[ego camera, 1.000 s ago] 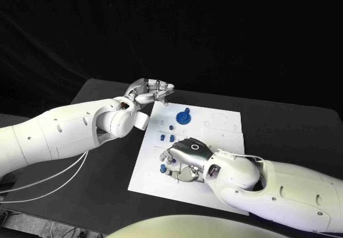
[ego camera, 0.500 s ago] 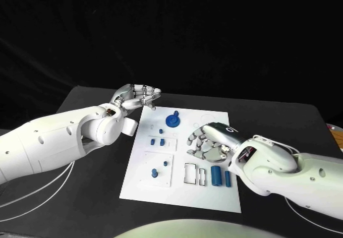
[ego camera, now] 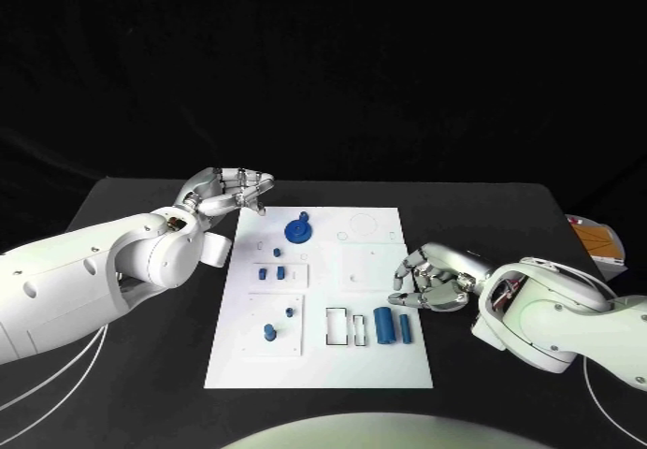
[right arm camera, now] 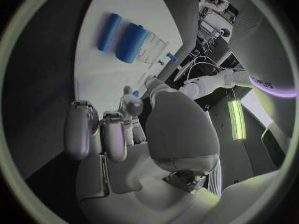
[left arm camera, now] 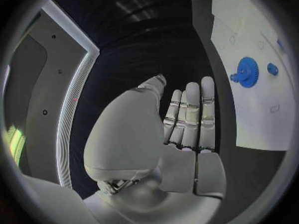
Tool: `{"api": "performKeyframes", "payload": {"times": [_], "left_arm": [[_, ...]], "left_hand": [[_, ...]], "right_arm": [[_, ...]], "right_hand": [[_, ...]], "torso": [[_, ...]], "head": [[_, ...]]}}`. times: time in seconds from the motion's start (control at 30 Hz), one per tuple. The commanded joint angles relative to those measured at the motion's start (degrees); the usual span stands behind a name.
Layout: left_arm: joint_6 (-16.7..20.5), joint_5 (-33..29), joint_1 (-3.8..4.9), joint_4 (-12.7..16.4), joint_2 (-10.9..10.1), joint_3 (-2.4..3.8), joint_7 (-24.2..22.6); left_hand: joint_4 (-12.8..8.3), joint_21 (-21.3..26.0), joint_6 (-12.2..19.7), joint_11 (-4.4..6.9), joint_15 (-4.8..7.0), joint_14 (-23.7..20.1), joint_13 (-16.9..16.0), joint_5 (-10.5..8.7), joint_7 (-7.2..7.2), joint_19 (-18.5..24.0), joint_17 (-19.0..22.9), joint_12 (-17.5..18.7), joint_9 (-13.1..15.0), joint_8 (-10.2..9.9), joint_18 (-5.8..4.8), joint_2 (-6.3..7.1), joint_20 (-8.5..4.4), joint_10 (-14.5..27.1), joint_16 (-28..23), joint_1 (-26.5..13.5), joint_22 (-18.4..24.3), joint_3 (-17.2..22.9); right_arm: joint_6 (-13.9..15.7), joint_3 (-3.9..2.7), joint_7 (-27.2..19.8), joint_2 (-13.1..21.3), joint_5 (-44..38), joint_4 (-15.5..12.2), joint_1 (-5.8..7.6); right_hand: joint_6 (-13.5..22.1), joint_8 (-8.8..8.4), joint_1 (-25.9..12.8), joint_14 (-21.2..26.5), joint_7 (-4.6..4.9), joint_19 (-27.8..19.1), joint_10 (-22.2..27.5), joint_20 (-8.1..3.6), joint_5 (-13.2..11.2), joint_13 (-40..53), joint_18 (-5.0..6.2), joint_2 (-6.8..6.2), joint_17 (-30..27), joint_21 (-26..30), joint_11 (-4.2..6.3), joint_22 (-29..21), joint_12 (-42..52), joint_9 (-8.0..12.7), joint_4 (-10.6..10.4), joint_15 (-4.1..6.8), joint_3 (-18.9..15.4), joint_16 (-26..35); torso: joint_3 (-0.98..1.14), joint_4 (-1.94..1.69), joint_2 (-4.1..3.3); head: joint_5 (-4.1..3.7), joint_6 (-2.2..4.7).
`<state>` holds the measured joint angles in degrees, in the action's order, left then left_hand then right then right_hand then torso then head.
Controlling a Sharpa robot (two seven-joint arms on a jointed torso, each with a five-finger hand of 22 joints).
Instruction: Assemble the parts on the task board
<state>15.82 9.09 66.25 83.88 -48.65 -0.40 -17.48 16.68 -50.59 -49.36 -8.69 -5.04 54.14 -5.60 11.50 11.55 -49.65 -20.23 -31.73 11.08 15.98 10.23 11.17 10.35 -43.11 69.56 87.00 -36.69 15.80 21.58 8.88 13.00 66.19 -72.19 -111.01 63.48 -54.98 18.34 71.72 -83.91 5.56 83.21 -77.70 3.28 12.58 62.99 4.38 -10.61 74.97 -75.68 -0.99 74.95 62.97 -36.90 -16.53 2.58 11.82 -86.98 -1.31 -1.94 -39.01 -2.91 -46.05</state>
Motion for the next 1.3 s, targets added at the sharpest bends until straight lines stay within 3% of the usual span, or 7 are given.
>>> {"api": "performKeyframes", "payload": {"times": [0.03, 0.23, 0.4, 0.7, 0.93, 1.3], "left_arm": [[-1.14, 0.76, -0.05, 0.28, 0.12, 0.01, 0.66], [-1.26, 0.85, -0.22, 0.72, -0.02, 0.00, 0.58], [-1.32, 0.77, -0.35, 0.95, -0.26, -0.01, 0.41], [-1.45, 0.68, -0.45, 1.14, -0.50, -0.01, 0.31], [-1.59, 0.62, -0.47, 1.28, -0.62, -0.01, 0.38], [-1.66, 0.61, -0.47, 1.37, -0.77, -0.01, 0.71]], "left_hand": [[-0.03, 0.27, 0.22, -0.01, 0.19, -0.31, 0.00, -0.30, -0.03, -0.33, 0.08, -0.33, -0.09, 0.17, 0.30, 0.01, 0.20, 0.19, 0.23, -0.61, 0.09, -0.44], [-0.09, 0.49, 0.40, 0.08, 0.24, -0.33, -0.14, -0.28, 0.00, -0.39, 0.16, -1.05, -0.13, 0.30, 0.31, -0.21, 0.19, -0.41, 0.32, -1.02, 0.20, -0.82], [-0.08, 0.66, 0.56, 0.21, 0.33, -0.37, -0.34, -0.29, -0.08, -0.46, 0.23, -1.78, -0.17, 0.40, 0.31, -0.26, 0.14, -1.03, 0.37, -1.24, 0.29, -1.05], [-0.06, 0.69, 0.59, 0.20, 0.33, -0.39, -0.35, -0.31, -0.07, -0.46, 0.25, -1.85, -0.18, 0.42, 0.31, -0.24, 0.13, -1.04, 0.37, -1.36, 0.31, -1.14], [-0.06, 0.72, 0.61, 0.20, 0.33, -0.39, -0.36, -0.30, -0.07, -0.47, 0.26, -1.89, -0.18, 0.44, 0.31, -0.26, 0.13, -1.01, 0.38, -1.41, 0.32, -1.19], [-0.06, 0.77, 0.61, 0.19, 0.31, -0.43, -0.33, -0.29, -0.05, -0.46, 0.28, -1.88, -0.18, 0.48, 0.30, -0.28, 0.13, -0.84, 0.38, -1.50, 0.35, -1.28]], "right_arm": [[-1.99, 0.13, 3.02, 0.72, -1.25, -0.62, -0.39], [-1.86, 0.37, 4.85, 0.69, -1.94, -0.92, -2.01], [-1.67, 0.44, 5.78, -0.13, -2.52, -0.87, -2.69], [-2.80, 0.50, 7.34, -1.41, -3.76, -0.56, -3.24], [-3.23, 0.52, 9.34, -2.82, -5.15, -0.07, -4.17], [-3.67, 0.53, 12.39, -5.14, -8.01, 0.75, -5.25]], "right_hand": [[-0.10, 0.86, -0.05, -4.30, -0.25, 0.42, -0.62, -0.03, 0.23, 2.24, -1.09, 0.35, 5.00, -0.30, 0.20, 5.48, 2.06, -1.05, -0.04, 0.40, -0.67, -0.40], [1.52, 1.00, -2.34, -4.32, -0.09, 0.28, -0.48, -0.03, 0.96, 3.94, -1.03, 0.76, 5.21, 0.11, 0.04, 5.42, 3.22, -2.34, -0.19, 0.31, -3.13, -0.49], [1.67, 1.04, -2.72, -4.39, -0.07, 0.40, -0.47, 0.00, 1.40, 4.26, -1.09, 0.81, 5.59, -0.10, 0.01, 5.62, 3.40, -2.58, -0.21, 0.27, -3.79, -0.59], [1.88, 1.00, -3.28, -4.46, -0.04, 0.57, -0.81, 0.03, 1.23, 5.13, -1.17, 1.04, 5.96, -0.44, -0.02, 5.90, 4.19, -2.80, -0.24, 0.24, -4.55, -0.71], [1.78, 1.15, -4.19, -4.46, -0.09, 0.56, -0.85, 0.06, 1.02, 5.53, -1.15, 1.54, 5.94, -0.36, 0.00, 5.93, 4.42, -3.15, -0.28, 0.24, -5.61, -0.72], [1.68, 1.41, -5.69, -4.42, -0.23, 0.59, -1.09, 0.03, -0.46, 6.57, -1.16, 2.35, 5.84, -0.29, 0.09, 6.09, 5.03, -3.90, -0.29, 0.30, -8.69, -0.70]], "torso": [[-0.20, 0.21, 0.28], [-0.39, 0.35, 0.52], [-0.38, 0.16, 0.55], [-0.42, 0.42, 0.48], [-0.37, 0.28, 0.46], [-0.41, 0.42, 0.49]], "head": [[-0.53, -0.19], [-0.32, -0.02], [-0.38, -0.29], [-0.05, -0.67], [-0.30, -0.81], [0.03, -1.11]]}}
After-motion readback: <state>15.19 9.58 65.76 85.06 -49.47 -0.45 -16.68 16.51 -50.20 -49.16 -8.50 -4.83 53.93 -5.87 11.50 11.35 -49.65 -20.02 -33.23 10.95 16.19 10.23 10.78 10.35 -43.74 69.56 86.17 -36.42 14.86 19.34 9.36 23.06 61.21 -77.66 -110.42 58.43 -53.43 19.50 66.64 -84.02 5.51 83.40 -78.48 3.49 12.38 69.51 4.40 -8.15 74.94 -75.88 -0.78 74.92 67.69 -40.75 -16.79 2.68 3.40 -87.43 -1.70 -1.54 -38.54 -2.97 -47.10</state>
